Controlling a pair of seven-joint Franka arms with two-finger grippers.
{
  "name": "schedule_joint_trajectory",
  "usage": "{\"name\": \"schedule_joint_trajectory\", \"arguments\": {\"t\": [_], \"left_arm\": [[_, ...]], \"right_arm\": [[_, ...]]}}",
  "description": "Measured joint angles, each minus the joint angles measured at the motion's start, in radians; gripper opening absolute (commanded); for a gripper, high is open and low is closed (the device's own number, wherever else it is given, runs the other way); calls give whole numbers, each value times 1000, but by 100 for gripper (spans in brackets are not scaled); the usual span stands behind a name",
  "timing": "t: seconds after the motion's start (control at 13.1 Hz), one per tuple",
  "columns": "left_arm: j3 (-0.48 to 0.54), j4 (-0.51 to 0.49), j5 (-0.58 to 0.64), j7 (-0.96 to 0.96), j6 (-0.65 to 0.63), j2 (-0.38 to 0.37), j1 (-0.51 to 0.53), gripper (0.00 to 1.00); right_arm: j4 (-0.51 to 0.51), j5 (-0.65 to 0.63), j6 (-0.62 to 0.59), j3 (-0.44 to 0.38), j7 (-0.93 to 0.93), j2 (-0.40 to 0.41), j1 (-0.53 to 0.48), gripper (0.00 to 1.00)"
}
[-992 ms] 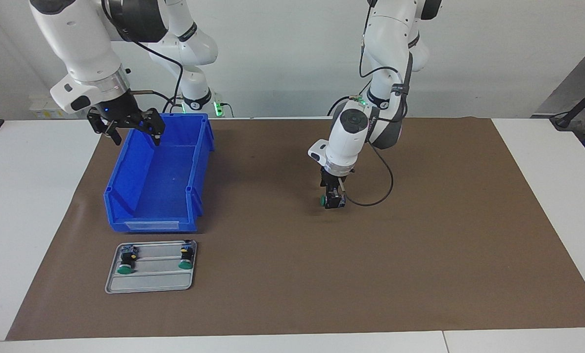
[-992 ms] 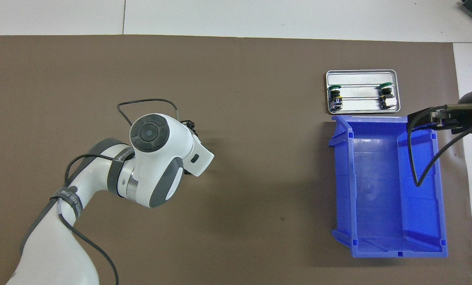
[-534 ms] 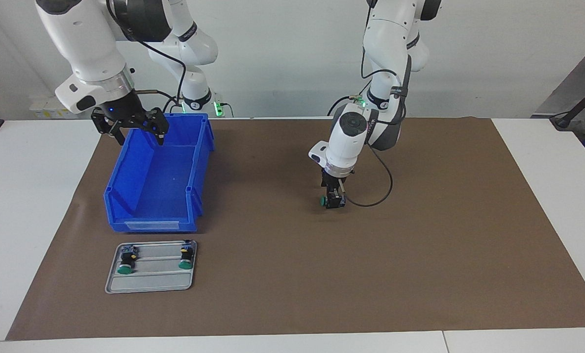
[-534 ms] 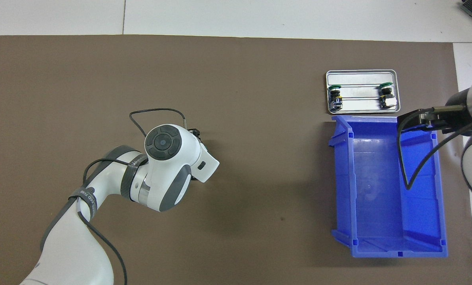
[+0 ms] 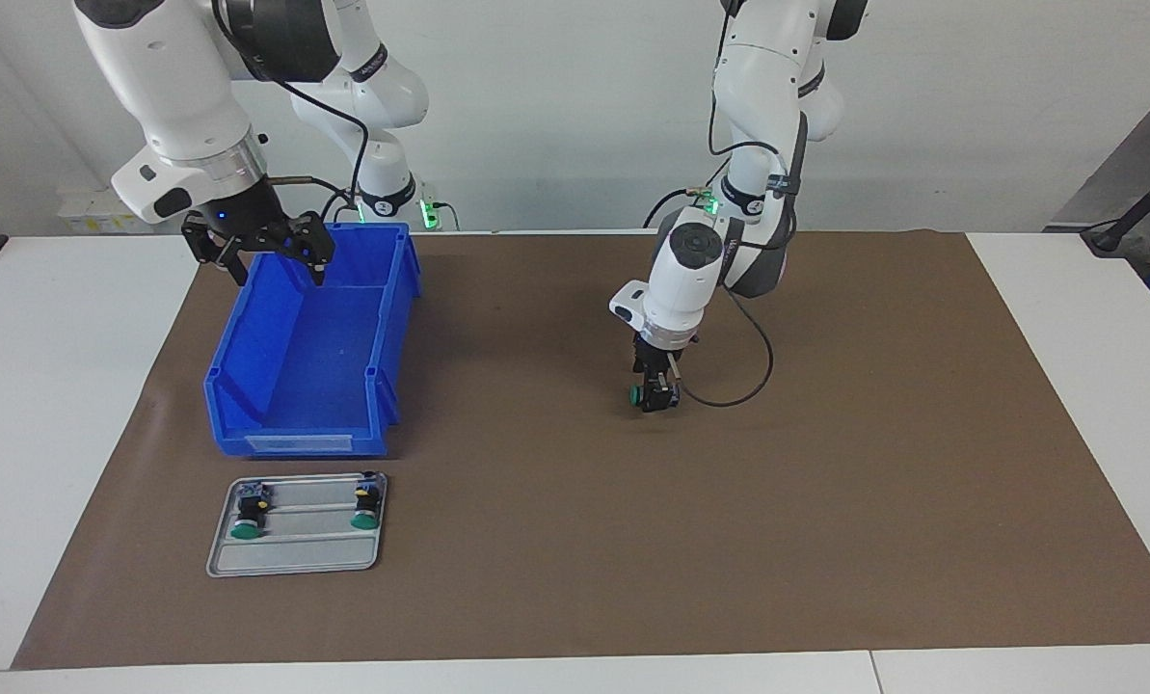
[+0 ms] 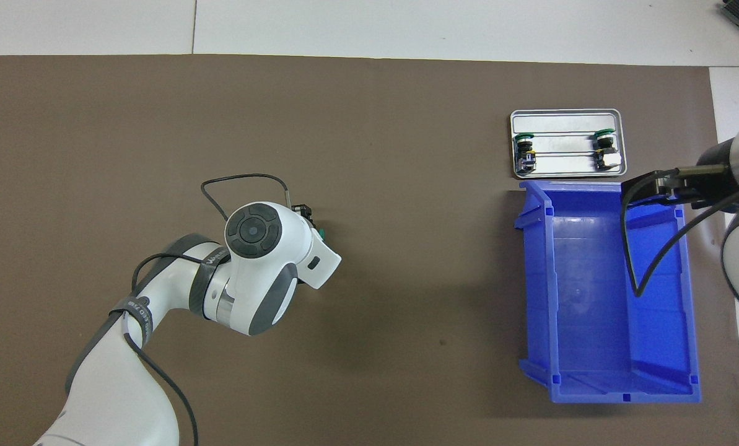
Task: Place and press button with both arms
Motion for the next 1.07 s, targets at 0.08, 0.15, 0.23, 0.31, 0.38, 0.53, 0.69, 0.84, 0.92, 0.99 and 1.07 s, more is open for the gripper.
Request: {"name": "schedule_joint_trajectory", "arguments": {"t": [0.08, 0.15, 0.23, 0.31, 0.38, 0.53, 0.69, 0.84, 0.92, 0.99, 1.07], "left_arm": [[0, 0, 0, 0, 2, 0, 0, 81], [0, 0, 0, 0, 3, 0, 0, 80], [0, 0, 0, 0, 6, -1, 0, 80], [0, 1, 0, 0, 9, -1, 0, 81], [1, 1, 0, 0, 10, -1, 0, 81], [1, 3, 0, 0, 11, -2, 0, 81], [2, 4, 0, 0, 11, -4, 0, 81], [2, 4, 0, 0, 11, -4, 0, 77], [2, 4, 0, 0, 11, -4, 0, 73], [2, 4, 0, 0, 11, -4, 0, 69], [2, 4, 0, 0, 11, -4, 0, 60]], "right_arm": [[0, 0, 0, 0, 0, 0, 0, 100], [0, 0, 0, 0, 0, 0, 0, 100], [0, 0, 0, 0, 0, 0, 0, 100], [0, 0, 0, 0, 0, 0, 0, 100], [0, 0, 0, 0, 0, 0, 0, 100], [0, 0, 0, 0, 0, 0, 0, 100], [0, 0, 0, 0, 0, 0, 0, 100], [0, 0, 0, 0, 0, 0, 0, 100], [0, 0, 0, 0, 0, 0, 0, 100], [0, 0, 0, 0, 0, 0, 0, 100], [0, 0, 0, 0, 0, 0, 0, 100]]}}
